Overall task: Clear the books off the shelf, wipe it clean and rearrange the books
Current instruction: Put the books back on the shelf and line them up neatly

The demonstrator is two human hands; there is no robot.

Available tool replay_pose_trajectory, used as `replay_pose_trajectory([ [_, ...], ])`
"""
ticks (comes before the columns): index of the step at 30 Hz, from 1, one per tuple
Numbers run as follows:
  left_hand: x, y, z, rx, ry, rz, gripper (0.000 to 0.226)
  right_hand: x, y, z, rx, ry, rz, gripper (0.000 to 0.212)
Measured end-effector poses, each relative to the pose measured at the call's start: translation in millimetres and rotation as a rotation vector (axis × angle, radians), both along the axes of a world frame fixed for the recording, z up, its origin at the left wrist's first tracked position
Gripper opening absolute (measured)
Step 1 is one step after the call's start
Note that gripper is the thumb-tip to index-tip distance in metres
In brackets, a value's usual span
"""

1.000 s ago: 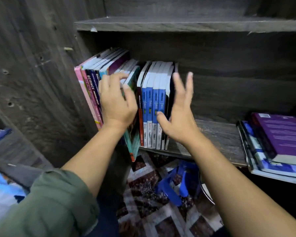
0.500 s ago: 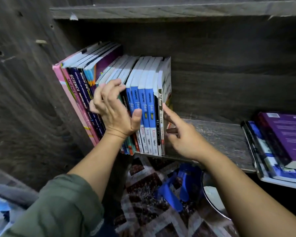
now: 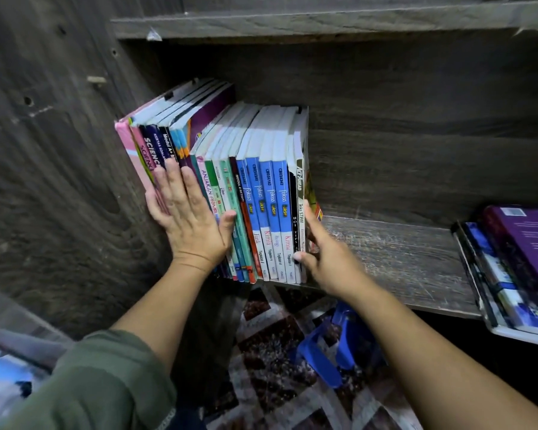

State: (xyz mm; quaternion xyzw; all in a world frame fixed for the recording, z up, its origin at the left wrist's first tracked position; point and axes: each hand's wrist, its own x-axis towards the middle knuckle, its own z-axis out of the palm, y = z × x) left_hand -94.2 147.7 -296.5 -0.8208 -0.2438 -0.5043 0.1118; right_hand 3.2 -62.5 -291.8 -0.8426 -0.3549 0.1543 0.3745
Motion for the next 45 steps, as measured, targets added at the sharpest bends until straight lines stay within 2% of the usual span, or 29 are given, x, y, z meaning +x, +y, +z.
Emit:
replay_pose_trajectory([
  [6,-6,-54,45,-0.079,-0.113,-0.127,0.08,-9,3,-4,-0.008,-0.092,-0.053,0.088],
  [9,-4,-85,73,-0.137,0.013,-0.192,0.073,-7,2,-6,0.018,-0.073,-0.052,0.087],
  [12,-2,-107,81,-0.096,0.218,-0.237,0.062,11,-9,4,-0.012,0.044,0.042,0.09],
  [16,7,-123,87,-0.136,0.352,-0.177,0.062,21,-21,13,-0.123,-0.022,0.084,0.081],
  [20,14,-131,93,-0.17,0.32,-0.146,0.055,23,-25,14,-0.168,-0.034,0.083,0.073],
  [24,13,-143,103,-0.192,0.167,-0.16,0.027,31,-32,14,-0.153,-0.023,0.036,0.068],
  [27,-1,-161,111,-0.298,0.121,-0.17,0.019,37,-35,14,-0.101,-0.026,-0.003,0.067],
  [30,-13,-178,111,-0.406,0.279,-0.083,0.04,36,-35,16,-0.017,-0.03,-0.009,0.07],
  [33,-15,-181,108,-0.452,0.43,0.004,0.086,26,-35,27,0.113,-0.056,-0.026,0.07],
  [35,-21,-176,109,-0.482,0.488,0.007,0.104,17,-32,40,0.239,-0.139,-0.034,0.07],
  [37,-35,-169,115,-0.484,0.5,-0.012,0.099,8,-28,55,0.329,-0.253,-0.025,0.07],
  [39,-56,-161,128,-0.451,0.492,-0.016,0.089,-3,-22,73,0.327,-0.383,-0.012,0.068],
  [43,-101,-158,146,-0.387,0.6,0.06,0.075,-30,7,107,0.077,-0.745,-0.032,0.062],
  [45,-118,-162,148,-0.392,0.65,0.094,0.069,-38,26,114,-0.074,-0.842,-0.01,0.059],
])
